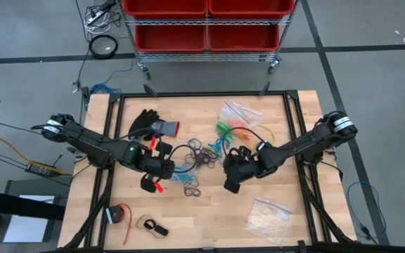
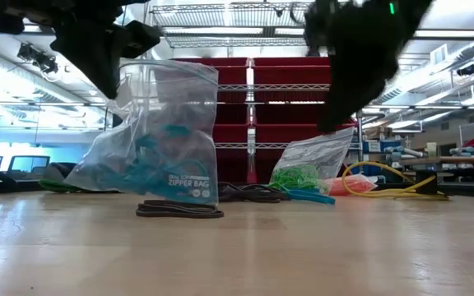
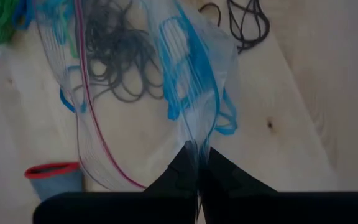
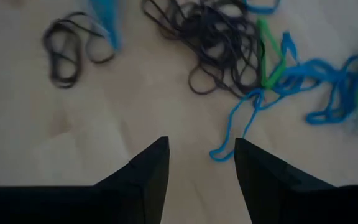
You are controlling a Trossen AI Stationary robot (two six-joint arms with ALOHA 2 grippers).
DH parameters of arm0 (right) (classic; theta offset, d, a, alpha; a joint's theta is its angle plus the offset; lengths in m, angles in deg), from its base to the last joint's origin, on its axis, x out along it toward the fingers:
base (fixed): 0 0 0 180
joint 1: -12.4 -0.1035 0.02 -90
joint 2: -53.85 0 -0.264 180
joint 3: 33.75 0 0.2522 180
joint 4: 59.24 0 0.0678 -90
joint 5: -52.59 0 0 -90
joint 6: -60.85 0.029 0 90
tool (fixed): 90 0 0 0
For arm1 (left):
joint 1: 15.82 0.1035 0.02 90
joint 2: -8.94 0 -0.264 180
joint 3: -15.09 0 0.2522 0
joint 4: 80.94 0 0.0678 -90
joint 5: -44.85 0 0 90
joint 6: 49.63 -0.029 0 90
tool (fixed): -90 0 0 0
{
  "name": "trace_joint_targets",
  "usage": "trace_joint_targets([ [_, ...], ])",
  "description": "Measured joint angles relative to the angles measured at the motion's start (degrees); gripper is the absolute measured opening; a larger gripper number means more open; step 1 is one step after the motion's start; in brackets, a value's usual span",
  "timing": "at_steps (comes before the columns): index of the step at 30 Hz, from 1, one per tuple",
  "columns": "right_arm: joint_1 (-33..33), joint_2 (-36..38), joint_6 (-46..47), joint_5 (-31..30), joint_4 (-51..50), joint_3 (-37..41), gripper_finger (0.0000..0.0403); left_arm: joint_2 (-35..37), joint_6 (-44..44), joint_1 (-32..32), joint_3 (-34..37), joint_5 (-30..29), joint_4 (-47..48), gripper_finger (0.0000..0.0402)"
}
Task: Sort rubber bands
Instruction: Put the blue rubber band into the transparent zip bag
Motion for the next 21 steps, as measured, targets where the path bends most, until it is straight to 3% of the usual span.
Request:
trace_joint_targets([
  [8, 3.81, -0.02, 0.34, -3.16, 22.46, 16.07, 0.0169, 0.00, -3.75, 1.00, 0.00, -0.03, 2.48, 0.0012],
  [17, 6.05, -0.21, -0.35, -1.65, 34.17, 23.01, 0.0165, 0.00, -9.83, 1.09, 0.00, -0.03, -0.06, 0.0012],
  [21, 6.03, -4.02, -2.58, -1.84, 37.97, 23.25, 0.0155, 0.00, -13.09, 1.09, -0.31, -0.03, -2.94, 0.0012],
])
